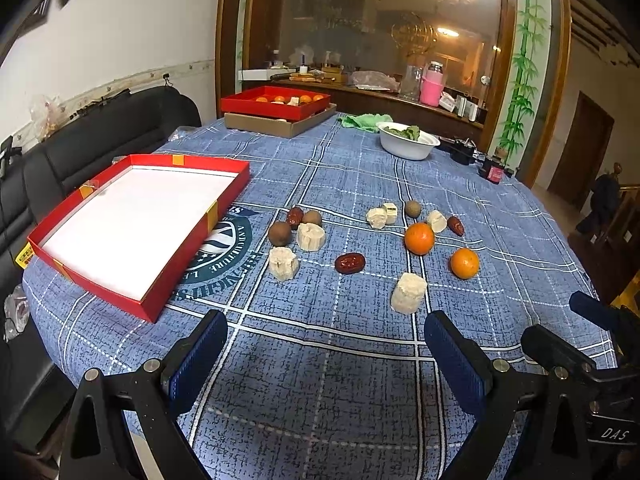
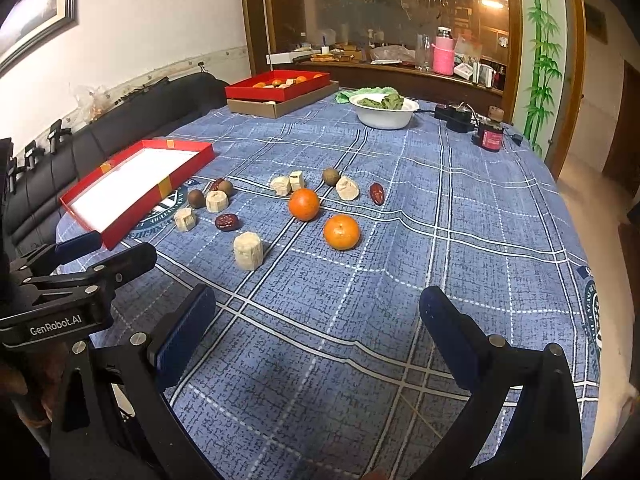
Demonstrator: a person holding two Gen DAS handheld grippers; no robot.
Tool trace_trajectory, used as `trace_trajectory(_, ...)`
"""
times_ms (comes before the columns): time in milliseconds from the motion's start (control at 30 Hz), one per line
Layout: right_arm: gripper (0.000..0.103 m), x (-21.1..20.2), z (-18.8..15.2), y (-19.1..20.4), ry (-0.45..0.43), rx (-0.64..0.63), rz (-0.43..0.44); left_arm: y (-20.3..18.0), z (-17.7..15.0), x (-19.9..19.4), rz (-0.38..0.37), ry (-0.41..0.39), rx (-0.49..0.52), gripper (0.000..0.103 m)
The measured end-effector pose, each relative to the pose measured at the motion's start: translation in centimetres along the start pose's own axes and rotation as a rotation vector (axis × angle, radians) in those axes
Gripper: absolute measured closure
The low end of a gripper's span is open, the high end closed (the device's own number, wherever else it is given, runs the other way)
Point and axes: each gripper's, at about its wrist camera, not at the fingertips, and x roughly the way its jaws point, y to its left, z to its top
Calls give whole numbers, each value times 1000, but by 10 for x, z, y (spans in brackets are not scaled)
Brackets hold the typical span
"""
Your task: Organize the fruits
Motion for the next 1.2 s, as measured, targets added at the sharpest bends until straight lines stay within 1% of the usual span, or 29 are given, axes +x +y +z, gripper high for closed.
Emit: trace_trajectory(1200,0,0,-3,-1,1,6,7,-2,-2,-2,2,-2,6,5)
